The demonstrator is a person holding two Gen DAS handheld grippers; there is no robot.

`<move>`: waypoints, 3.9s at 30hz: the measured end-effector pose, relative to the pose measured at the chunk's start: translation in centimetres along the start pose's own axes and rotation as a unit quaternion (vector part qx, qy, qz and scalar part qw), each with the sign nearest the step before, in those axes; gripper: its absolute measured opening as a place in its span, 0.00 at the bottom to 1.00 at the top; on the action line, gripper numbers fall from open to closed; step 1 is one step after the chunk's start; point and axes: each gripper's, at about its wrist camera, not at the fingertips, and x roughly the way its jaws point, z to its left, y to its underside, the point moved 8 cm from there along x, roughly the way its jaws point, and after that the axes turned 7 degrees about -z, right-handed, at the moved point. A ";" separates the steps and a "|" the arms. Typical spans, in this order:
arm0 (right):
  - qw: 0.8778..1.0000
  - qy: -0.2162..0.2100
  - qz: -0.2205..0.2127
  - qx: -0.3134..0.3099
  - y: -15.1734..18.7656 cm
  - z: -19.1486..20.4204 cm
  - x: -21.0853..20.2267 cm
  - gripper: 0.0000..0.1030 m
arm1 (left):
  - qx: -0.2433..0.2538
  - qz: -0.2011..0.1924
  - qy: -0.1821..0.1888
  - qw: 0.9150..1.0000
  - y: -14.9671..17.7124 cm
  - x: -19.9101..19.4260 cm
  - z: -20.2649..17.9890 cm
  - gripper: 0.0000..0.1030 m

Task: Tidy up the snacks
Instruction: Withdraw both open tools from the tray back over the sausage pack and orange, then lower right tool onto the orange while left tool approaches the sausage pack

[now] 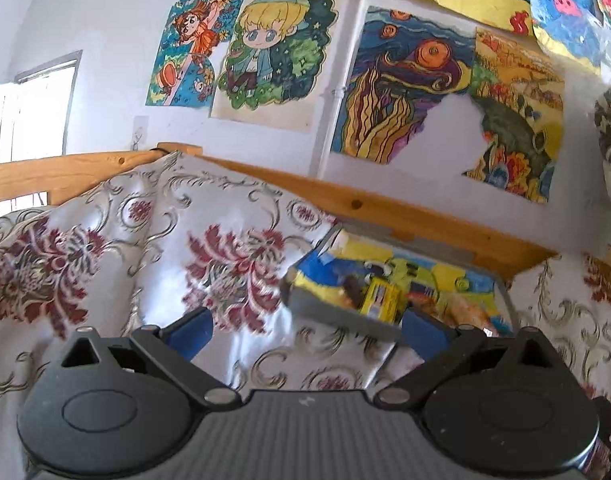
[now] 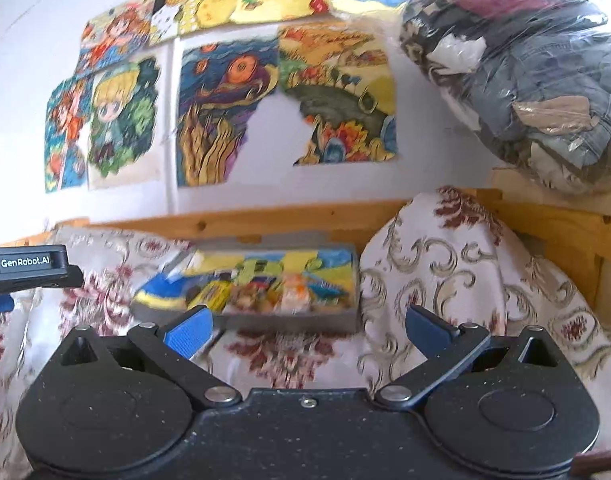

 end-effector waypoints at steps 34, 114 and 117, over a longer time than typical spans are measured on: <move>0.979 -0.021 0.189 -0.074 9.1 5.9 -0.1 0.99 | 0.083 0.105 0.033 0.990 9.5 -2.6 6.2 0.99; 0.932 -0.147 0.328 -0.056 12.9 2.9 14.5 0.62 | 0.674 0.123 0.394 0.613 17.2 8.9 -7.6 0.86; 0.931 -0.148 0.328 -0.057 13.0 3.0 14.5 0.60 | 0.687 0.117 0.398 0.596 17.7 8.8 -7.9 0.85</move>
